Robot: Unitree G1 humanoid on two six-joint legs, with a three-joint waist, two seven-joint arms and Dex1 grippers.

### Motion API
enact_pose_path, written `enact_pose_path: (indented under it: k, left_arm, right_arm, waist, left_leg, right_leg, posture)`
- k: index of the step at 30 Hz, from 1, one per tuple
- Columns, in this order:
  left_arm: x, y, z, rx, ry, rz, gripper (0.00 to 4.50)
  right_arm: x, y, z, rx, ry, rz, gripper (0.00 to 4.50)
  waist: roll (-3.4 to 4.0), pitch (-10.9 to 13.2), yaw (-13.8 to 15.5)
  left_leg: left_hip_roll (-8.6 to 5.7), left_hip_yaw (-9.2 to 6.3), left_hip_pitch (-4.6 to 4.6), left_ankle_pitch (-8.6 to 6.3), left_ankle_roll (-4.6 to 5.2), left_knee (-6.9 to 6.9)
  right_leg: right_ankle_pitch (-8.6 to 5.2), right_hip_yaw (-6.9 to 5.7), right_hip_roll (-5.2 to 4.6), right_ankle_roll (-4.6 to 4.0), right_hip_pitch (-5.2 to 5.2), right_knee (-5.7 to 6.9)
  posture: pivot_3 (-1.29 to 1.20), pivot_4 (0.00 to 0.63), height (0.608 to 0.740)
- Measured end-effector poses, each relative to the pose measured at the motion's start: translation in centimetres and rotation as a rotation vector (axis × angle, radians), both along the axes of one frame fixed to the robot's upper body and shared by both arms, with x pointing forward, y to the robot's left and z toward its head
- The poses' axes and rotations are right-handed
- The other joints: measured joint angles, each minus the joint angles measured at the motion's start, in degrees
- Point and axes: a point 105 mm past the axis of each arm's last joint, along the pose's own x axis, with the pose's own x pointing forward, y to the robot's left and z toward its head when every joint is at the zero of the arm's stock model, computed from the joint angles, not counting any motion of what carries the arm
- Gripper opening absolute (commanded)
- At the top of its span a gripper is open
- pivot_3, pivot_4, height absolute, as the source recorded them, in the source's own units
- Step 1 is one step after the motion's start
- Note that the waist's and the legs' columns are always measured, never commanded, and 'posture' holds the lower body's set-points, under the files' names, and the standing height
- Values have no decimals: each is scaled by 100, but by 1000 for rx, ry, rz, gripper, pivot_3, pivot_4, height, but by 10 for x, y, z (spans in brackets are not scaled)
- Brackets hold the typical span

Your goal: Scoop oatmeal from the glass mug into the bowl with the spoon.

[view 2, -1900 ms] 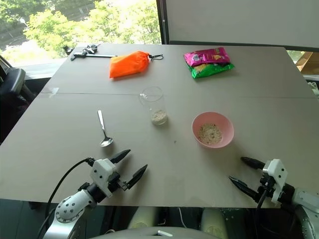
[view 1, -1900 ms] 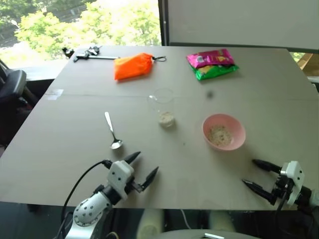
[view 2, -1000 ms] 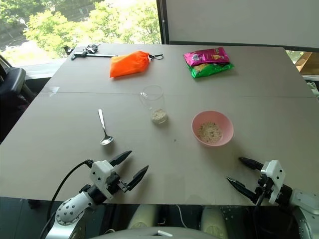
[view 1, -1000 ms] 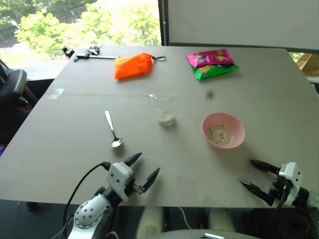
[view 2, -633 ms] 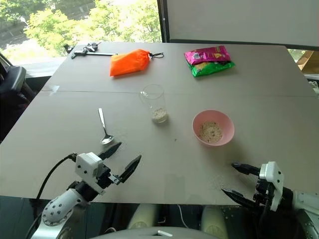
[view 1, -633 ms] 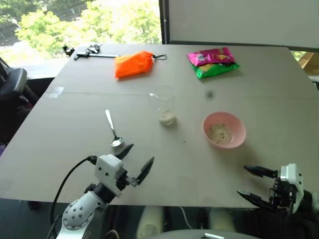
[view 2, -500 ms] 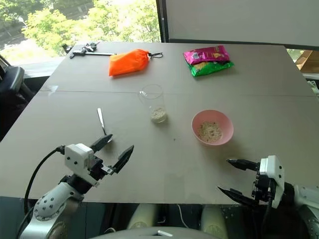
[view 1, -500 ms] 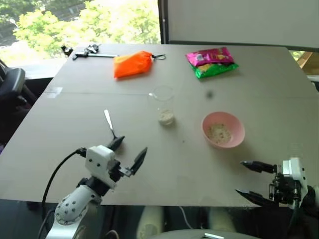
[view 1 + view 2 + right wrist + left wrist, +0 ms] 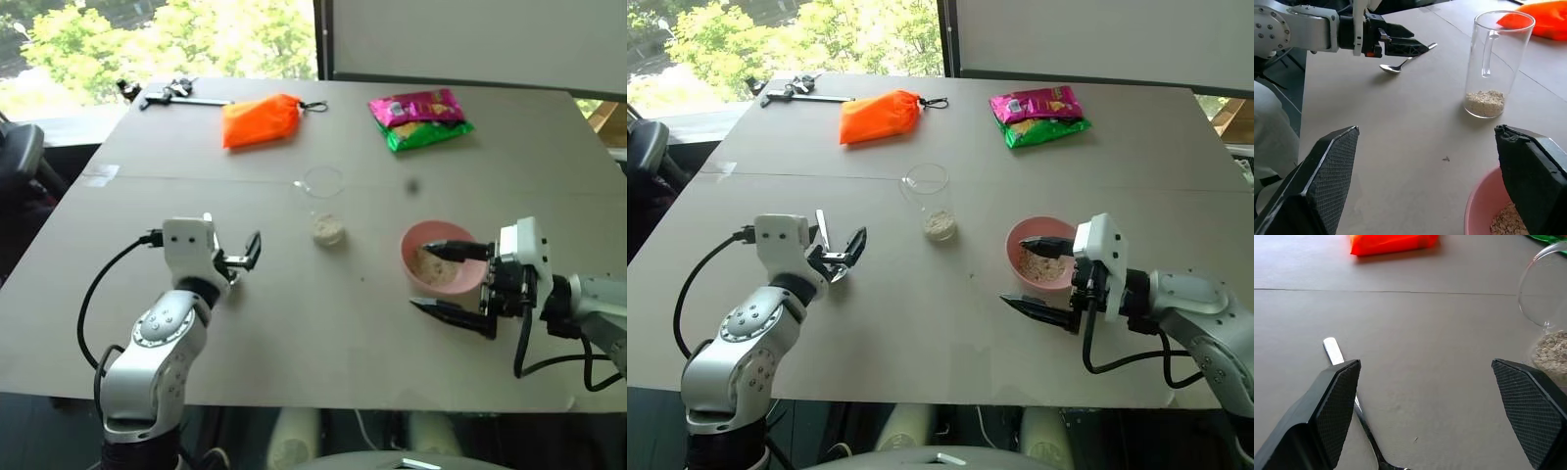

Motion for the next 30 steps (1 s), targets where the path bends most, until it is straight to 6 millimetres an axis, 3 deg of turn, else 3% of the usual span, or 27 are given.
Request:
enact_pose_path:
  k: [8,16,21,30]
  left_arm:
    - [-2,1,-16,-39,72,69,4468]
    - [-5,18,-34,-90,118,195,4468]
    - [10,23,-32,-56,127,200,4468]
    - [14,28,-33,-28,150,210,652]
  right_arm:
    - [1,1,1,-6,-4,2,4500]
    - [4,0,1,-6,-9,-3,4500]
    - [6,1,3,-3,-21,-3,4500]
    - [7,1,3,0,-24,-9,4500]
  waist:
    - [-13,8,-7]
    - [-13,8,-6]
    - [-12,7,-3]
    - [-11,6,-10]
  left_leg:
    - [2,0,3,2,-4,2]
    - [2,0,4,4,-6,2]
    - [1,-3,10,6,-9,4]
    - [0,2,11,8,-12,4]
  right_leg:
    - [2,2,-1,2,0,7]
    - [3,2,-1,2,0,9]
    - [3,-1,-1,2,0,21]
    - [3,4,-7,1,-1,27]
  posture:
    - [0,150,696]
    - [0,150,696]
    - [0,150,696]
    - [0,150,696]
